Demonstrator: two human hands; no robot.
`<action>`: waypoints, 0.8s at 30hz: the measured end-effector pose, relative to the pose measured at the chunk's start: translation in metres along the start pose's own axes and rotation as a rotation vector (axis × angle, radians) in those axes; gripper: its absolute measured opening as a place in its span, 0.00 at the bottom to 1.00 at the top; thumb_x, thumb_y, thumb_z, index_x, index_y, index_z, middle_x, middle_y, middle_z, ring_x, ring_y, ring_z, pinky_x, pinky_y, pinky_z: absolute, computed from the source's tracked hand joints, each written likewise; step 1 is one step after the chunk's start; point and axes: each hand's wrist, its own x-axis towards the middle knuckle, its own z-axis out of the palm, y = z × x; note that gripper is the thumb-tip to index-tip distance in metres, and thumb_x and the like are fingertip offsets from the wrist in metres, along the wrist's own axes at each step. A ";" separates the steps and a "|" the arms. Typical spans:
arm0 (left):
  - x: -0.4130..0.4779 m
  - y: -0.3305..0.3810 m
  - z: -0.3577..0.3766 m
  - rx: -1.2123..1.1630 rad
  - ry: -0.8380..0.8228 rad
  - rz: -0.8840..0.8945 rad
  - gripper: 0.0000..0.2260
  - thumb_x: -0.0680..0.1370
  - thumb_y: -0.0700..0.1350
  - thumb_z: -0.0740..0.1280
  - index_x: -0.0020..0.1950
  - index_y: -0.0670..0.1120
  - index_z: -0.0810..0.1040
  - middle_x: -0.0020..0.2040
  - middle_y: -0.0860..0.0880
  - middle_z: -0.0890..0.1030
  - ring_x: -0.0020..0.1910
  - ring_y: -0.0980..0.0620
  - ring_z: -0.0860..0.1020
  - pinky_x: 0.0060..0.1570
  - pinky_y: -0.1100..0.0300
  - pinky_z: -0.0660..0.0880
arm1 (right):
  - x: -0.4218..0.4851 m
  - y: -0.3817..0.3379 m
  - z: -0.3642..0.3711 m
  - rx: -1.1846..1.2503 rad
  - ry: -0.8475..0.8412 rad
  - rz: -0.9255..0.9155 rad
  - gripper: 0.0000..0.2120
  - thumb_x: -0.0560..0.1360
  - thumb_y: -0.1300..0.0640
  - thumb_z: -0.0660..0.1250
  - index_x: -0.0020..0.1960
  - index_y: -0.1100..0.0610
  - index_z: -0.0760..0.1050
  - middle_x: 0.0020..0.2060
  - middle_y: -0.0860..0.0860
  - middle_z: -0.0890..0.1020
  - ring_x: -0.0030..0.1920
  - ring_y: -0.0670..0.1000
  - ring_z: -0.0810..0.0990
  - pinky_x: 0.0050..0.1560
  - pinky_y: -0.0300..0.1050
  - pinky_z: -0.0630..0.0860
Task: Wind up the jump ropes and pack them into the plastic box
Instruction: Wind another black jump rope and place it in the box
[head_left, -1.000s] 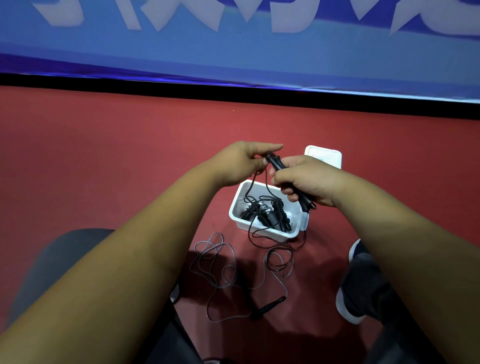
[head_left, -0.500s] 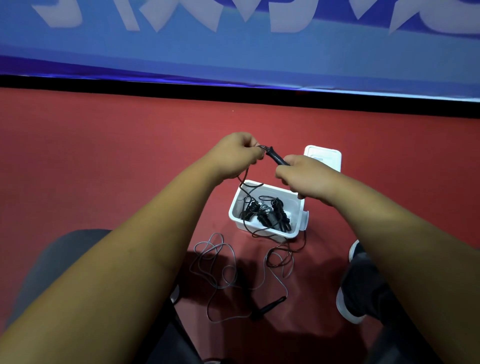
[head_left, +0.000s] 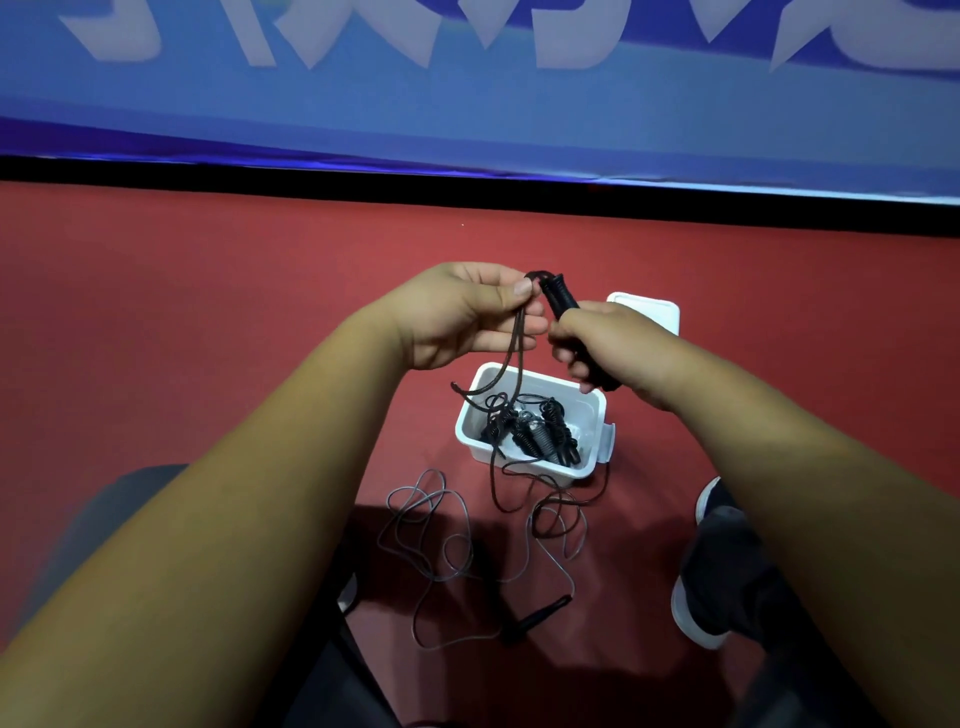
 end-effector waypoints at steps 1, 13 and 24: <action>0.001 0.001 0.004 -0.031 0.002 0.020 0.05 0.83 0.38 0.66 0.50 0.41 0.81 0.44 0.44 0.84 0.47 0.48 0.87 0.50 0.51 0.85 | 0.000 0.001 0.000 0.028 0.019 -0.026 0.04 0.78 0.56 0.64 0.50 0.53 0.77 0.36 0.49 0.80 0.33 0.50 0.75 0.35 0.44 0.75; 0.006 0.008 0.013 0.129 0.266 0.265 0.10 0.82 0.47 0.71 0.56 0.41 0.83 0.44 0.51 0.86 0.29 0.54 0.64 0.28 0.62 0.59 | 0.000 0.001 0.023 0.542 -0.095 -0.188 0.21 0.73 0.61 0.69 0.65 0.65 0.76 0.48 0.60 0.85 0.47 0.56 0.83 0.52 0.49 0.80; 0.006 0.007 0.004 0.133 0.286 0.237 0.11 0.80 0.53 0.73 0.54 0.46 0.86 0.58 0.47 0.87 0.30 0.53 0.61 0.27 0.61 0.57 | -0.005 -0.006 0.035 0.572 -0.081 -0.135 0.03 0.82 0.65 0.69 0.53 0.61 0.76 0.41 0.59 0.84 0.40 0.54 0.84 0.45 0.46 0.84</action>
